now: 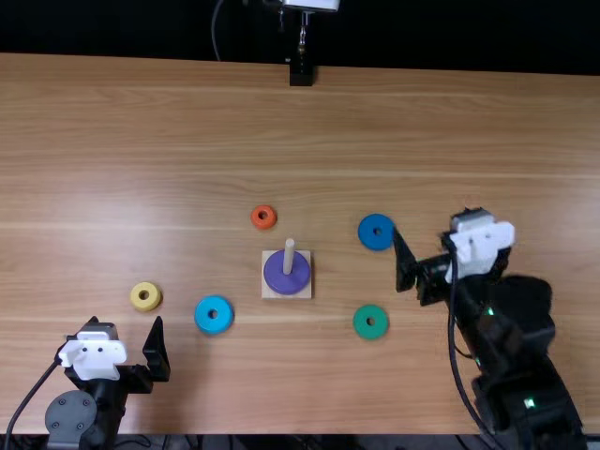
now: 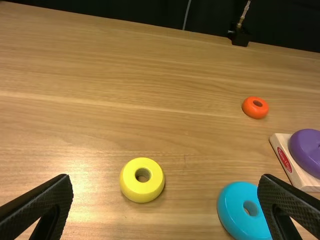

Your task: Build the Hanoi tower: stack the rings onto the peg from bottom to top in this color order: purple, dark blue, light blue, dark green, light green, yellow, orange.

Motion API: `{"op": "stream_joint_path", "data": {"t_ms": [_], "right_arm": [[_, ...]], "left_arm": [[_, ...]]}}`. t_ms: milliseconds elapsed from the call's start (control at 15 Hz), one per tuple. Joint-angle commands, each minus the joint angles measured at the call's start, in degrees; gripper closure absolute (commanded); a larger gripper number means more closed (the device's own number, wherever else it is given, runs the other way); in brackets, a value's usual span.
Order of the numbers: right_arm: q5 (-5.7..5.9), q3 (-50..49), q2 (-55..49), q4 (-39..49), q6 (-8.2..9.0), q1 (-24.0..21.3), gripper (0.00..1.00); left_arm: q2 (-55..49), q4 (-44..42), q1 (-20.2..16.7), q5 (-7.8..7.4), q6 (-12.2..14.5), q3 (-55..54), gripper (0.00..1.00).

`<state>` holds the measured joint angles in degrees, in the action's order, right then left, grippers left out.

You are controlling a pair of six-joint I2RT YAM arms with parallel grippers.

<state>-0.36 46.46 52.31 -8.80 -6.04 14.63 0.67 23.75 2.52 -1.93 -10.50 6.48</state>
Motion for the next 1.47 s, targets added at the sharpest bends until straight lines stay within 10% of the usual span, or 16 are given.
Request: {"op": "stream_joint_path", "data": {"t_ms": [0, 267, 533, 1400], "right_arm": [[0.26, 5.4, 5.2, 0.4, 0.14, 0.7, 0.00], [0.04, 16.5, 26.3, -9.6, 0.77, 0.6, 0.00], [-2.59, 24.4, 37.9, -17.9, 8.15, 0.0, 0.00], [-1.75, 27.9, 55.8, -17.9, 7.73, -0.2, 0.00]], "left_arm": [[-0.7, 4.8, -0.4, -0.60, 0.6, -6.5, 0.00], [-0.7, 4.8, -0.3, -0.60, 0.6, -6.5, 0.00], [-0.7, 4.8, -0.4, -0.60, 0.6, -6.5, 0.00], [-0.7, 4.8, -0.4, -0.60, 0.6, -6.5, 0.00]]}}
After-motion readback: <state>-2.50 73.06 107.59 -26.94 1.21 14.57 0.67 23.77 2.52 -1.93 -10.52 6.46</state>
